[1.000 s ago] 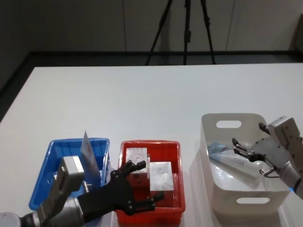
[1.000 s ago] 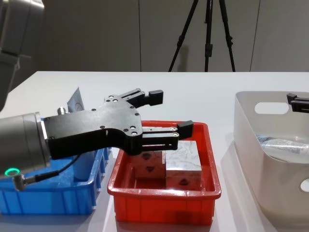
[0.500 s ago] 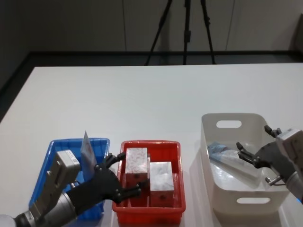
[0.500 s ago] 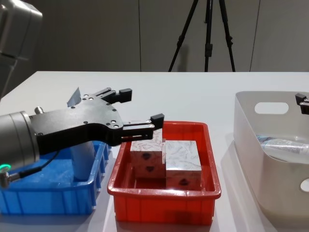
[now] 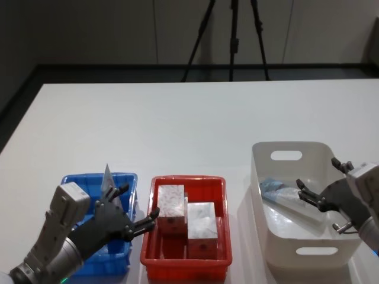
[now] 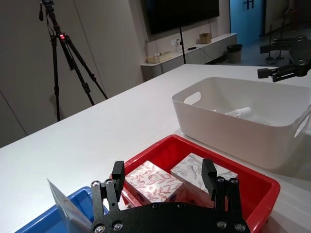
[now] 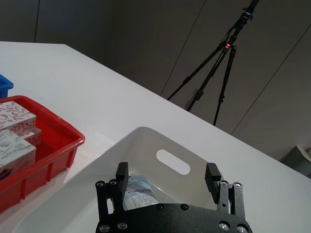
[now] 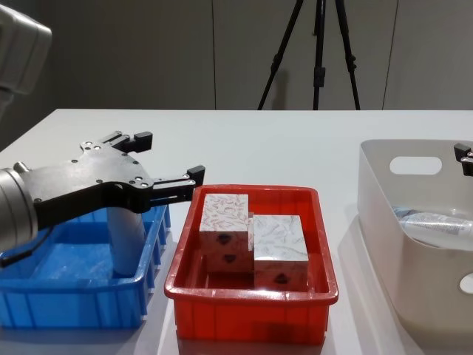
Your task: Bimanual collaborative sorting of washing and personal care products
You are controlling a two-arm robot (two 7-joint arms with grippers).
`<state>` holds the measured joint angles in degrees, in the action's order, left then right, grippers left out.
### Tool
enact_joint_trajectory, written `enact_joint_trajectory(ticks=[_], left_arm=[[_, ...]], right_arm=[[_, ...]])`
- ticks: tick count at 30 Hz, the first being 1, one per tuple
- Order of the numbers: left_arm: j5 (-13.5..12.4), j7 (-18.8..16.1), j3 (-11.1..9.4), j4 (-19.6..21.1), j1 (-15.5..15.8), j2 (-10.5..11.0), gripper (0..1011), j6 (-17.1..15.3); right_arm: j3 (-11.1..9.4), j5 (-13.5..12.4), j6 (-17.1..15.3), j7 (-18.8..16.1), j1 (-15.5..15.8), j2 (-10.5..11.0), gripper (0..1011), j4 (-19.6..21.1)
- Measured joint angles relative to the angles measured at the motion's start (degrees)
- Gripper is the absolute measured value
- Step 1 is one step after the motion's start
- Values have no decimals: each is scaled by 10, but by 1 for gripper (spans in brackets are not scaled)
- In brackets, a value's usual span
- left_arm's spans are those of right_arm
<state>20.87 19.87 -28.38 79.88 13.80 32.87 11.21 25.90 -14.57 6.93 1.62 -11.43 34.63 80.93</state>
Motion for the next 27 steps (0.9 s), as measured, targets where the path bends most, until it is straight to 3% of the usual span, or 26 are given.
enact_joint_trajectory(ticks=[27], left_arm=[[-57,-194,23,10,-22,16,1001,-39]], right_arm=[[0,0,0,0,0,0,1001,0]])
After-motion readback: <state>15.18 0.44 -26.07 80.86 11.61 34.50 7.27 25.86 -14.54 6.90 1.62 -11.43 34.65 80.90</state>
